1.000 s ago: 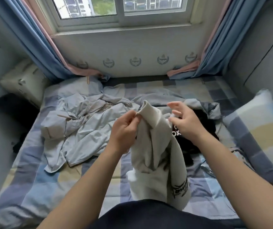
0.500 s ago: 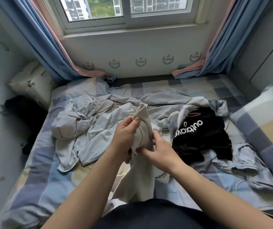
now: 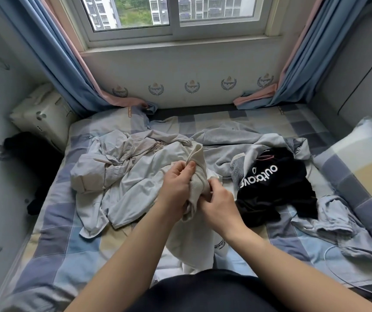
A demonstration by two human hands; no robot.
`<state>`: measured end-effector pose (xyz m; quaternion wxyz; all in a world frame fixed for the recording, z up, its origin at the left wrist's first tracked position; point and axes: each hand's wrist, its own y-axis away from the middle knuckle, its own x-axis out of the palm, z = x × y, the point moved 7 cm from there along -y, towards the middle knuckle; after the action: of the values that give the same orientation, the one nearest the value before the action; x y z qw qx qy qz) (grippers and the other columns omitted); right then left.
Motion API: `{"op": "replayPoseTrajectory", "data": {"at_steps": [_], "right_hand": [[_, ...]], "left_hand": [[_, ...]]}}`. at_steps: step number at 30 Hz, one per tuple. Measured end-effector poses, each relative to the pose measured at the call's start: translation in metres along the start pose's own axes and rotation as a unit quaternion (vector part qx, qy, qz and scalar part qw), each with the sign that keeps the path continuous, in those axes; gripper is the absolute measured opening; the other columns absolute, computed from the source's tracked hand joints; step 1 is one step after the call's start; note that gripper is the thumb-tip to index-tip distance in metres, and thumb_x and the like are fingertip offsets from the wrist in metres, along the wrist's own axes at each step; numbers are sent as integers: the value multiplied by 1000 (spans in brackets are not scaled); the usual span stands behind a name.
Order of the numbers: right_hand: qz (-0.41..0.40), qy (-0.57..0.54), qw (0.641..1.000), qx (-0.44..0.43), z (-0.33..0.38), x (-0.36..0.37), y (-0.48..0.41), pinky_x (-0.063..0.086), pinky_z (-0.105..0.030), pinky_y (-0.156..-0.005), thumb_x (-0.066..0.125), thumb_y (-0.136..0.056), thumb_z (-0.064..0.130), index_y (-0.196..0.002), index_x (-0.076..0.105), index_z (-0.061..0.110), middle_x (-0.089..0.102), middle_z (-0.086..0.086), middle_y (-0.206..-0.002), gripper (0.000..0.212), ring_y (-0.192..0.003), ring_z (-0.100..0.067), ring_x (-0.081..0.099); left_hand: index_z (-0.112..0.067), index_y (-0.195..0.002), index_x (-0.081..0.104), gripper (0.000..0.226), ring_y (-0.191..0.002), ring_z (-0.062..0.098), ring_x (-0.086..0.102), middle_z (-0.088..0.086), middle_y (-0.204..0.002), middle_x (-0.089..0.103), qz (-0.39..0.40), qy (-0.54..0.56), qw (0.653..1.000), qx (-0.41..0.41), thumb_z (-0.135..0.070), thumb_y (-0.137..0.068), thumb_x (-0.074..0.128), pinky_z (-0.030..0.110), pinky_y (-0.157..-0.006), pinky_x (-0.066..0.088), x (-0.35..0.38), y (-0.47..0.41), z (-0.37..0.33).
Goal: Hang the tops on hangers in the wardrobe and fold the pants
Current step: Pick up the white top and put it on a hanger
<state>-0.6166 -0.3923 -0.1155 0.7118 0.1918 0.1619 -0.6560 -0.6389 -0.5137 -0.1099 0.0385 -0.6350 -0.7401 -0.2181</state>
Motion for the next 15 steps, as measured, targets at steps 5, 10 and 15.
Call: {"op": "replayPoseTrajectory", "data": {"at_steps": [5, 10, 15], "right_hand": [[13, 23, 997, -68, -13, -11, -3, 48, -31, -71, 56, -95, 3, -92, 73, 14, 71, 1, -77, 20, -72, -13, 61], [-1, 7, 999, -46, -24, -21, -11, 49, -41, -74, 55, -98, 6, -90, 72, 12, 69, -4, -76, 20, -75, -21, 62], [17, -108, 994, -7, -15, -51, -28, 34, -37, -62, 46, -103, 4, -78, 55, 7, 47, -5, -68, 27, -67, -13, 41]], "left_hand": [[-5, -95, 54, 18, -65, 26, 47, 15, -77, 51, 12, -6, 1000, -21, -22, -99, 60, 35, -60, 40, -14, -7, 5], [-7, -85, 56, 26, -67, 21, 56, 11, -74, 58, 45, 10, 998, -38, -28, -84, 71, 35, -65, 47, -22, -6, 8], [-4, -89, 60, 19, -80, 23, 57, 10, -82, 61, -4, -379, 925, 30, -13, -88, 76, 36, -72, 44, -66, -18, -6]]}}
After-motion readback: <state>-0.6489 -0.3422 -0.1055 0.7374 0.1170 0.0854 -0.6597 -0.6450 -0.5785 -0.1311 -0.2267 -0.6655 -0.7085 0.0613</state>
